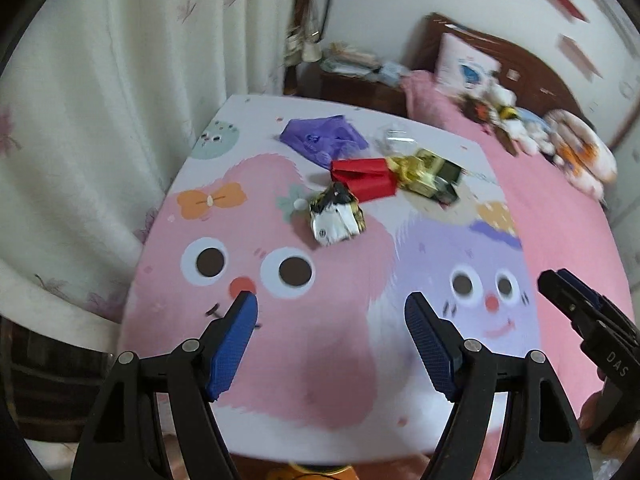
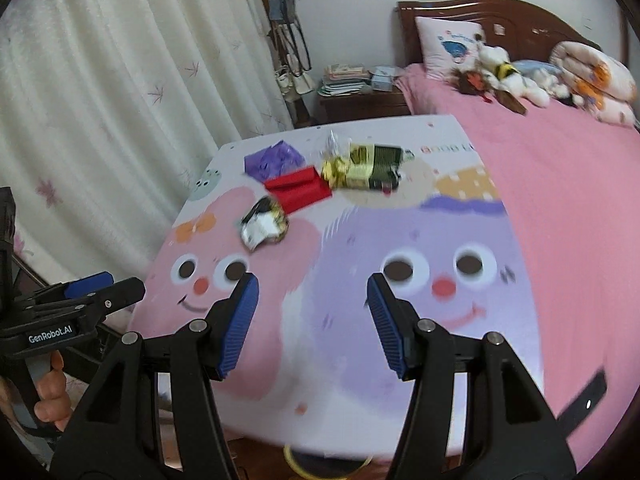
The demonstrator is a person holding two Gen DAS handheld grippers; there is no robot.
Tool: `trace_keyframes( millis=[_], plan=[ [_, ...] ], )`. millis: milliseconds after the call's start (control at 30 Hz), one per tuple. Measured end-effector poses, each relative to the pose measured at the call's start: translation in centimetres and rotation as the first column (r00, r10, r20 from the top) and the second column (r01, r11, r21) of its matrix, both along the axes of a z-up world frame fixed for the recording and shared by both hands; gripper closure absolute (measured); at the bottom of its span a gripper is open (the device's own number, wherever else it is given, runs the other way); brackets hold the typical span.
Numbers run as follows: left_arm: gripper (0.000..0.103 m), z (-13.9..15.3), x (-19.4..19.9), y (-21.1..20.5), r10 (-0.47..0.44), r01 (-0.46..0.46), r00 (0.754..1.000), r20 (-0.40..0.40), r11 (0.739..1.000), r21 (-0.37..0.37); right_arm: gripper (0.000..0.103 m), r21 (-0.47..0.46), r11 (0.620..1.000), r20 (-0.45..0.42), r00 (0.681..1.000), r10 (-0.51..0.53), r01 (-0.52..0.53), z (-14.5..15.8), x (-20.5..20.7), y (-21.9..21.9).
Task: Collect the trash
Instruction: 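Move both tools back toward the table of trash, then grasp the gold-black wrapper with left tool while right tool grasps green-cream box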
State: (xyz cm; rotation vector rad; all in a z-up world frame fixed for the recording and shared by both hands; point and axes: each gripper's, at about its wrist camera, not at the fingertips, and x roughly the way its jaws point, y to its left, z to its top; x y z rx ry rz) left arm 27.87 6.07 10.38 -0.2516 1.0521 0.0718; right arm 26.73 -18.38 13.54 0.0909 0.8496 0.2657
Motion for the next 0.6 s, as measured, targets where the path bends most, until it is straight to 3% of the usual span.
trace_keyframes(
  millis=[200, 300, 500, 600],
  plan=[
    [0.026, -4.3, 9.0, -2.7, 0.106, -0.102, 0.990, -0.087, 0.993, 0.052, 0.049, -0.034, 0.994, -0.038, 0.994, 0.101, -0.102, -1.5, 11.3, -3.7],
    [0.026, -7.6, 13.5, -2.9, 0.172, -0.165, 0.972, -0.162, 0.985, 0.055, 0.049, -0.073, 0.985, -0.060, 0.986, 0.153, -0.157, -3.0, 17.2, -5.3],
    [0.026, -12.5, 18.1, -2.4, 0.263, -0.252, 0.935, -0.240, 0.965, 0.075, 0.049, -0.162, 0.934, -0.117, 0.946, 0.304, -0.320, -7.4, 28.0, -5.9],
    [0.026, -13.9, 19.0, -1.8, 0.282, -0.271, 0.923, -0.262, 0.959, 0.078, 0.045, -0.191, 0.898, -0.139, 0.917, 0.374, -0.395, -9.4, 31.3, -4.9]
  ],
)
